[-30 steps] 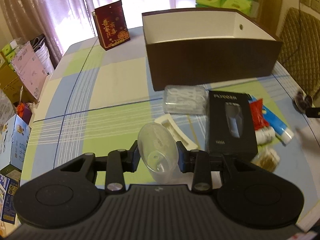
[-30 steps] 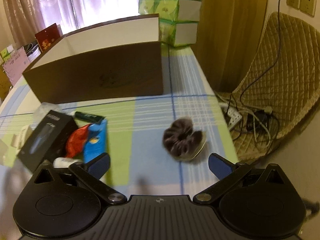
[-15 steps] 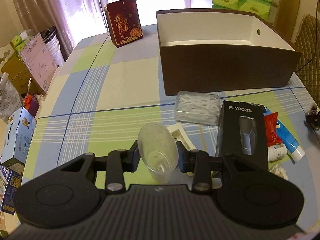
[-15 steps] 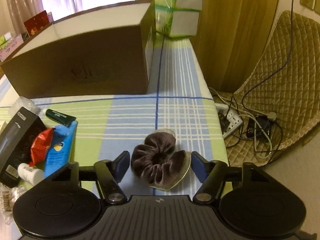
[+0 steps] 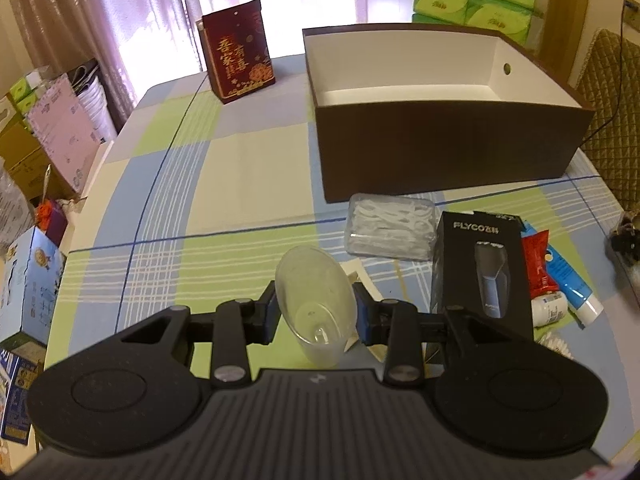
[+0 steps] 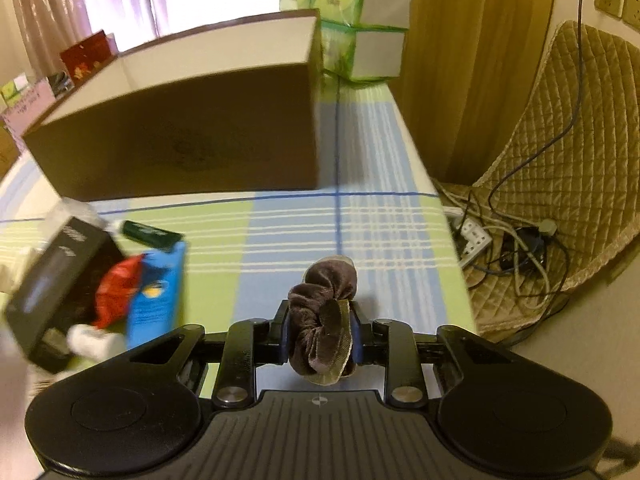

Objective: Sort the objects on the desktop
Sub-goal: 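Carry the cup and scrunchie into the box and open both tools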

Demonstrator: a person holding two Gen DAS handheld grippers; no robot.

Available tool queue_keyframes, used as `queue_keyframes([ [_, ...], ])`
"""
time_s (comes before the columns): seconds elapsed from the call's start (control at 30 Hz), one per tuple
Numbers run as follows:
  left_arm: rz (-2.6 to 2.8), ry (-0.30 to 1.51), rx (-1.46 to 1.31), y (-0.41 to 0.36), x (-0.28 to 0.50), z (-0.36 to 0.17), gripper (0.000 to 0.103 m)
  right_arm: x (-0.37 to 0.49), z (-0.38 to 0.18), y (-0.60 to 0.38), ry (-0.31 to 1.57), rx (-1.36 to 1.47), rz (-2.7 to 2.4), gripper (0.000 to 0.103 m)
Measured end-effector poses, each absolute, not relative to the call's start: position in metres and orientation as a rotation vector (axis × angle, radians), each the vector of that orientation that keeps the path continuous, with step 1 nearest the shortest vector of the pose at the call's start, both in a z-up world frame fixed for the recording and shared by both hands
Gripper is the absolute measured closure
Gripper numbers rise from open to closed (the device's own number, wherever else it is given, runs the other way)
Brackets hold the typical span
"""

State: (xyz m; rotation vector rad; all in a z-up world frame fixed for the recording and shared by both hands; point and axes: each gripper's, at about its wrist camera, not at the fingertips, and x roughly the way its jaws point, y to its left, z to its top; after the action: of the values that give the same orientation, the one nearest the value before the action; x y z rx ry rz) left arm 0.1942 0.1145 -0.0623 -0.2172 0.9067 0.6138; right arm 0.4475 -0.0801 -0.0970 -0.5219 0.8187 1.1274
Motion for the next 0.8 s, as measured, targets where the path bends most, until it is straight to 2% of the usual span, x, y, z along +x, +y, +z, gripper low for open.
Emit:
queue_keyframes([
  [0.23, 0.553, 0.863, -0.197, 0.124, 0.196, -0.043, 0.071, 0.416, -0.073, -0.074, 0.854, -0.499, 1.191, 0.078],
  [0.5, 0.491, 0.775, -0.193, 0.143, 0.208, -0.005, 0.071, 0.412, -0.024, -0.039, 0.790, -0.462, 1.271, 0.078],
  [0.8, 0.401, 0.697, -0.192, 0.161, 0.275, 0.025, 0.071, 0.420, 0.022, 0.029, 0.670, -0.433, 1.379, 0.078],
])
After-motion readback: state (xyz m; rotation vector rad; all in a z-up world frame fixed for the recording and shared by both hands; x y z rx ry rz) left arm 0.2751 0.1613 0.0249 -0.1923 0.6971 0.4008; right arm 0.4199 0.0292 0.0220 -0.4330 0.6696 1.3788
